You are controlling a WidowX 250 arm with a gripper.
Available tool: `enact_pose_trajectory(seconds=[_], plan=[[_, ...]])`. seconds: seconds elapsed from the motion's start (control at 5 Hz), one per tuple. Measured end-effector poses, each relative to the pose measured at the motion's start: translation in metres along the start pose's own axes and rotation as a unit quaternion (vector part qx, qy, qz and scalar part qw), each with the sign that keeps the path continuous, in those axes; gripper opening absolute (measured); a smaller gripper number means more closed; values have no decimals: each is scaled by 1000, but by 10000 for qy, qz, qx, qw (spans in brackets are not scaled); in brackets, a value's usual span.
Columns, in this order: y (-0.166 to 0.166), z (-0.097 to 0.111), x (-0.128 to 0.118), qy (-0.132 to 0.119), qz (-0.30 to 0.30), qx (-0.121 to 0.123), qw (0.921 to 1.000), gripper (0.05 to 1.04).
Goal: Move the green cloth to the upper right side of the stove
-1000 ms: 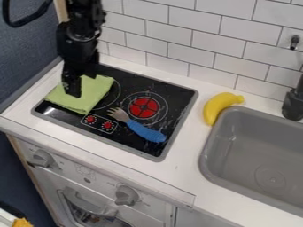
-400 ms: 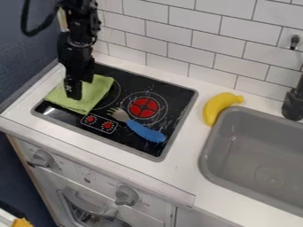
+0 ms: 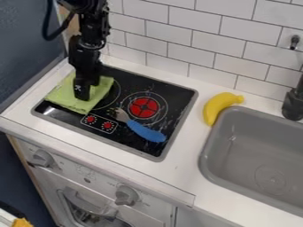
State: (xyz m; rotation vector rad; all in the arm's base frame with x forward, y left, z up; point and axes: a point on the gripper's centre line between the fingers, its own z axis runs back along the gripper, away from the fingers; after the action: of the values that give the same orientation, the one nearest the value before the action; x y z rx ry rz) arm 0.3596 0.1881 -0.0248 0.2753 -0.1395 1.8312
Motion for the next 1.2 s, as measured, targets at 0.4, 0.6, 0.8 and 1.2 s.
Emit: enact_pose_trajectory(seconds=[0.4, 0.6, 0.8, 1.2], plan=[[-20, 1, -11, 92, -48, -189, 9998, 1001], [-34, 6, -28, 170, -217, -331, 9991, 1001], [-47, 14, -56, 309, -497, -437, 9973, 1001], [-49, 24, -114, 450, -1129, -581, 9909, 1001]])
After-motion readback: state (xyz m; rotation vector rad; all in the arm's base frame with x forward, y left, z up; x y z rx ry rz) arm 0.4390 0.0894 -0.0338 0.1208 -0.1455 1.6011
